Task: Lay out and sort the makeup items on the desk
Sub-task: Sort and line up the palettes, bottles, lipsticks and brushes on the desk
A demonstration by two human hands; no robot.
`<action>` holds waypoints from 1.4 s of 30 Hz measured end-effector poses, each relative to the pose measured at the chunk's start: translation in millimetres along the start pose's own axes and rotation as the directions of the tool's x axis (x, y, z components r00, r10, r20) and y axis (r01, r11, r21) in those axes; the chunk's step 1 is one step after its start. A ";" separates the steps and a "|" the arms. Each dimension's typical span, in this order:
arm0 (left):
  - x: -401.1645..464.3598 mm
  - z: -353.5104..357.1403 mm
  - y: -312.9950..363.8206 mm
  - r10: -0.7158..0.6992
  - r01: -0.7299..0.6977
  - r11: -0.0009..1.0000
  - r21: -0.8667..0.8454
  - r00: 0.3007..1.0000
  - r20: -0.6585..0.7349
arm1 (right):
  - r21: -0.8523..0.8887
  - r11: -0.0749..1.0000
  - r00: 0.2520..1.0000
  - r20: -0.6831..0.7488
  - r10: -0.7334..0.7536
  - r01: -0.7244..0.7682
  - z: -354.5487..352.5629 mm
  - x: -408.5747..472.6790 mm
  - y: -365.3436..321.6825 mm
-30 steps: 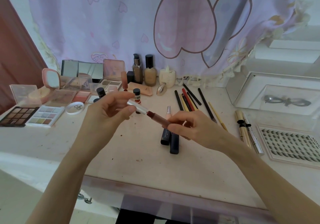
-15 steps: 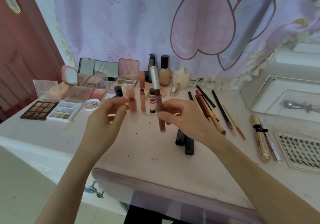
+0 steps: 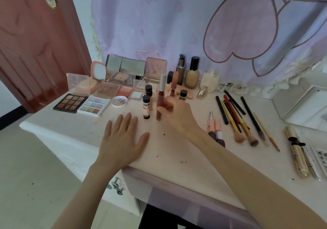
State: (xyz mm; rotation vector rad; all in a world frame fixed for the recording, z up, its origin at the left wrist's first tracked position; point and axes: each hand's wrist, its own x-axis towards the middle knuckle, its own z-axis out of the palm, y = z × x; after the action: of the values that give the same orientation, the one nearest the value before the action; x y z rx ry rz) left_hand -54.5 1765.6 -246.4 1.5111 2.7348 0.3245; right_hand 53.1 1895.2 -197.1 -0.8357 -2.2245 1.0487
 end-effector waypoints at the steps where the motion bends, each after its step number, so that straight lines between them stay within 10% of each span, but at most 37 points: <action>1: 1.1 0.1 -0.4 0.005 -0.005 1.000 0.012 1.000 0.005 | -0.005 1.000 1.000 0.001 -0.002 0.002 1.4 -0.1 0.5; 36: 0.0 1.7 1.5 0.011 -0.012 0.996 0.090 1.000 0.007 | -0.024 1.000 0.999 -0.047 0.017 -0.018 21.4 -8.0 22.1; 42: -15.5 4.5 5.7 0.004 -0.050 0.988 -0.146 0.954 -0.300 | 0.019 0.999 0.994 -0.093 0.049 -0.047 12.7 -25.5 20.0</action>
State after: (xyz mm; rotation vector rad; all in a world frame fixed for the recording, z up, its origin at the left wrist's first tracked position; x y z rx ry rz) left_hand -41.0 1756.4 -251.2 1.5761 2.8253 0.8076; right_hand 67.3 1880.9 -225.4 -0.9163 -2.1250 1.0278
